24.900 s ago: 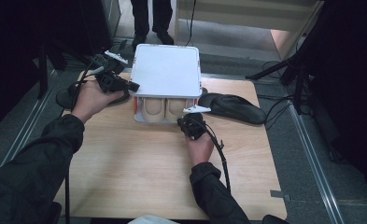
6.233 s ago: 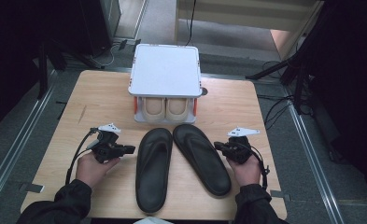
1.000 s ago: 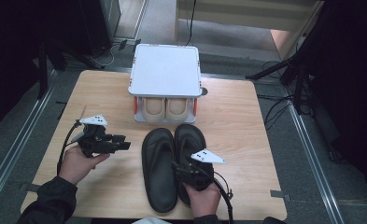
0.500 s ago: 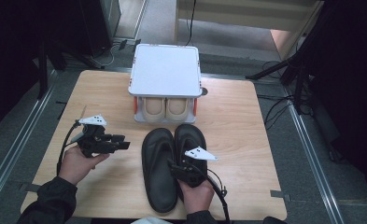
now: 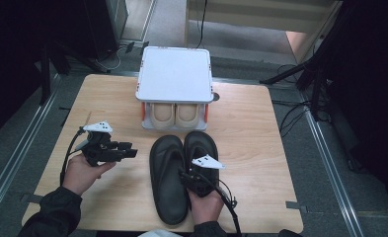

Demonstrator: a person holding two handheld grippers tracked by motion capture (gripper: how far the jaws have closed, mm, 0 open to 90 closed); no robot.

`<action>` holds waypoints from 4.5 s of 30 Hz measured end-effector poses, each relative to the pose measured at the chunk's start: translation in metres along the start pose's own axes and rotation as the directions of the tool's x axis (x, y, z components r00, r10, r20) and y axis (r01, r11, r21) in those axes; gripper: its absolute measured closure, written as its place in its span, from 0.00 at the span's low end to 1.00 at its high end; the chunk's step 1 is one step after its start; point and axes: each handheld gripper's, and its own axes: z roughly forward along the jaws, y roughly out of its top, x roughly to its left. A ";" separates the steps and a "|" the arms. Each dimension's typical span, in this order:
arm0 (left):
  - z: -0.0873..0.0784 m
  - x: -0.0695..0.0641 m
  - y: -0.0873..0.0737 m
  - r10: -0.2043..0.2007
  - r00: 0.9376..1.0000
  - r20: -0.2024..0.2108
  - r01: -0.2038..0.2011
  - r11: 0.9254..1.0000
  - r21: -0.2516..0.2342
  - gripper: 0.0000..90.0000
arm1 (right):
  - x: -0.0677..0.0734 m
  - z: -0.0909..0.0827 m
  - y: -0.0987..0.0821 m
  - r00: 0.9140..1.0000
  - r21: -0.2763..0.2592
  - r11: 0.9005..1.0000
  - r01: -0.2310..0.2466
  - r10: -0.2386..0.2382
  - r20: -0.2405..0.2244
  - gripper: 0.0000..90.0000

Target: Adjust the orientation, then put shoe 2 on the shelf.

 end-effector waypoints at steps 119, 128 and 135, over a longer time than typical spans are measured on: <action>-0.031 0.045 -0.018 -0.136 0.987 -0.087 0.136 0.991 -0.010 0.55 | -0.011 -0.026 0.285 0.876 0.043 0.932 0.360 -0.322 -0.359 0.85; -0.028 0.042 -0.017 -0.127 0.989 -0.077 0.127 0.992 -0.008 0.55 | -0.017 0.014 0.310 0.975 0.061 0.980 0.190 -0.182 -0.126 0.85; -0.028 0.043 -0.014 -0.122 0.990 -0.076 0.121 0.993 -0.010 0.56 | -0.014 0.052 0.319 0.997 0.049 0.998 0.044 -0.046 0.059 0.85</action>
